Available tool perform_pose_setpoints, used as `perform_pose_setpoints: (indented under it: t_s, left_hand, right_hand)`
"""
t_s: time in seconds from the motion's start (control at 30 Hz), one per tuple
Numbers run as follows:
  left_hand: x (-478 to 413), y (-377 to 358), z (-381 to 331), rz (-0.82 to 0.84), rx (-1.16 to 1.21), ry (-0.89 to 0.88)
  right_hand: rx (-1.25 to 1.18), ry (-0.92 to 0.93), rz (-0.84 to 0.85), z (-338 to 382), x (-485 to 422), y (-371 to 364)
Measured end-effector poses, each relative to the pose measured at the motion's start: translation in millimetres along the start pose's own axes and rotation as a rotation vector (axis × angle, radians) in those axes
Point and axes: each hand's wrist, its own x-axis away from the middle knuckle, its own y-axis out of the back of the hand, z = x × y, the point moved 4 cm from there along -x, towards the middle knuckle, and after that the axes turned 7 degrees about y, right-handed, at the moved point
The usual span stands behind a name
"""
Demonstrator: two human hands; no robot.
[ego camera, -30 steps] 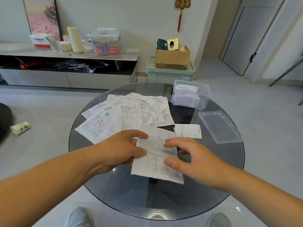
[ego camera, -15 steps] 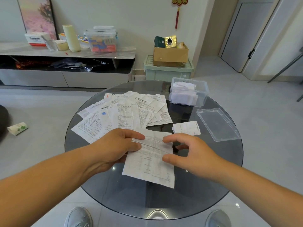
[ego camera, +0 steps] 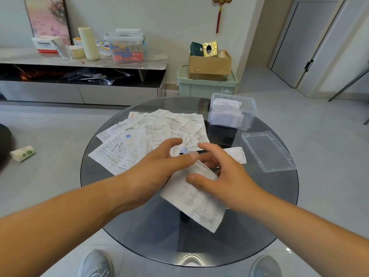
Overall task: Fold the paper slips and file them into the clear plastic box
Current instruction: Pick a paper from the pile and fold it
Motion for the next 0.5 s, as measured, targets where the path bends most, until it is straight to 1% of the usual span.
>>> perform_pose_setpoints:
  t_s: [0.07,0.13,0.23,0.3,0.33,0.43,0.5]
  left_hand:
    - [3.6,-2.5,-2.9,0.081,-0.023,-0.029]
    - [7.3,-3.1,-5.5,0.142,-0.121,-0.051]
    - [7.5,1.9,-5.6,0.115,-0.270,-0.087]
    - [7.2,3.0,-9.2,0.082,-0.374,-0.147]
    - [7.7,3.0,-12.3,0.061,-0.456,-0.188]
    - [10.3,2.6,-25.4,-0.016,-0.687,-0.309]
    - [13.0,4.6,-32.4,-0.111,-0.814,-0.362]
  right_hand:
    - [-0.043,-0.005,-0.017,4.2,-1.5,1.3]
    - [-0.065,-0.018,-0.027,7.8,-3.6,4.0]
    - [-0.106,-0.048,-0.034,8.0,-6.3,4.7]
    - [-0.096,-0.047,-0.024,12.0,-6.4,6.1]
    - [-0.034,-0.012,-0.026,15.8,-6.7,8.8]
    - [0.260,0.218,-0.081,38.8,-7.4,23.2]
    - [0.329,0.319,-0.070,50.2,-8.2,27.7]
